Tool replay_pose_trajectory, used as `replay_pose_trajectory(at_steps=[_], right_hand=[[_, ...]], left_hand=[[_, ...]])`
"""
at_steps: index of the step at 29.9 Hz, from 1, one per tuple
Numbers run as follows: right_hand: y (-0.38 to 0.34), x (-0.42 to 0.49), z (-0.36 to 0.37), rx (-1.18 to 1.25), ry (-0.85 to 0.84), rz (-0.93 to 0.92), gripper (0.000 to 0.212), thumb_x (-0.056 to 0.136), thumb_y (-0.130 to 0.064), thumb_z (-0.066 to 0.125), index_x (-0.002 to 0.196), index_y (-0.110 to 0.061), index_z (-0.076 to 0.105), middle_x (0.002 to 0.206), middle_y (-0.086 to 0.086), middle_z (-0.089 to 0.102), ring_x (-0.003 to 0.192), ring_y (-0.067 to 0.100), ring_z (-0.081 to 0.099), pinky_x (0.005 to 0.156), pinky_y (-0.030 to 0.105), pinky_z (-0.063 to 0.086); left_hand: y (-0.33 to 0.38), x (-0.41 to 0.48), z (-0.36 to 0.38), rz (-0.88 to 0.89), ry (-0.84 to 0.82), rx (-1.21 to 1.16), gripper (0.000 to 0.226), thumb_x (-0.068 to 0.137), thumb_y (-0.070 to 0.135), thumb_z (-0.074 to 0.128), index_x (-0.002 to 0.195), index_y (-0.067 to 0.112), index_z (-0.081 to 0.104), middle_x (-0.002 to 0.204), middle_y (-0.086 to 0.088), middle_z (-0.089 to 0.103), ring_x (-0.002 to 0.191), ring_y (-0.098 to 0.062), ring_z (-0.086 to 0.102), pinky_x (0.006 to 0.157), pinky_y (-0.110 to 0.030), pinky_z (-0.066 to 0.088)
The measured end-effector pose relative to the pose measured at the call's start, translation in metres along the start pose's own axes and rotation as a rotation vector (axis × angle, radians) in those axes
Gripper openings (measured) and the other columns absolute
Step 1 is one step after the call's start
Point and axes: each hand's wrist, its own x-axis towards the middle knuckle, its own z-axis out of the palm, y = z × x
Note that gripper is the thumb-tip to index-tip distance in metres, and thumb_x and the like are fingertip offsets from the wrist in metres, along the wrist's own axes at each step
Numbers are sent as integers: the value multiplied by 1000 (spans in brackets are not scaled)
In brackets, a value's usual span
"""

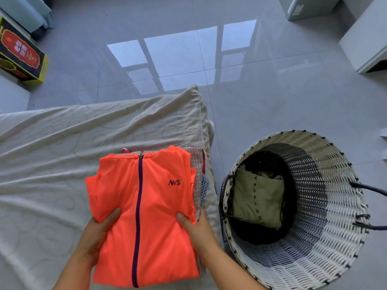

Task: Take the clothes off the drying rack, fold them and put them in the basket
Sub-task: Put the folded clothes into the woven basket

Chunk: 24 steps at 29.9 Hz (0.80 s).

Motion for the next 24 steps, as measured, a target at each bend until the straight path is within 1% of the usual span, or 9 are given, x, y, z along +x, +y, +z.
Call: replay_pose_trajectory(at_steps=[3,5,8,11,14,17,20,21,24], right_hand=[[4,7,-1,29,16,46,44,83,-17,69,119,-21,44,119,-1,58,115,17,55,92,19,44],[7,8,-1,-119,80,71,51,79,-34,71,121,-23,43,124,3,52,122,21,47,101,30,39],[9,8,-2,-413,228,110,96,58,-68,68,134,-18,36,133,5,32,130,25,29,109,38,26],[5,8,-3,-188,184,141,129,43,-70,77,143,-15,18,140,7,25,135,25,24,113,41,24],[11,12,0,-102,167,131,151,17,-86,65,143,-14,23,140,6,32,133,23,31,112,45,29],[13,15,-4,6,106,123,139,22,-79,75,137,-14,35,135,5,47,122,19,49,105,39,41],[6,18,-13,188,-16,90,100,44,-57,85,127,-14,51,114,-3,64,102,10,62,85,18,51],[4,19,-15,216,-45,103,95,45,-57,84,124,-15,53,110,-4,66,100,10,63,82,18,51],[-1,17,-14,183,-18,109,107,35,-73,77,125,-20,54,114,-6,65,104,10,61,92,25,47]], left_hand=[[0,9,5,16,-15,24,45,85,9,62,127,4,50,113,-11,59,98,-22,55,91,-34,40],[1,13,8,9,-21,10,47,84,10,63,129,4,48,115,-10,58,98,-21,55,89,-33,40],[-2,17,10,-10,-50,-36,51,86,11,61,133,8,44,120,-10,56,102,-22,54,90,-34,40],[2,16,9,-4,-92,-35,59,84,13,64,137,14,38,121,-6,54,104,-22,54,89,-35,40],[3,14,8,-38,-125,-50,56,82,18,67,133,13,43,118,-9,58,94,-19,58,87,-36,42],[3,13,7,-129,-155,-45,36,89,21,56,123,13,52,106,-11,64,91,-23,60,90,-39,42],[7,9,3,-200,-173,-42,37,84,29,56,117,12,55,100,-12,68,93,-26,61,91,-42,43],[9,7,2,-202,-188,-51,37,82,30,56,114,12,57,94,-11,70,91,-26,61,91,-42,43],[12,-5,6,-162,-181,-64,30,87,27,53,113,12,56,87,-9,69,85,-23,60,89,-40,41]])
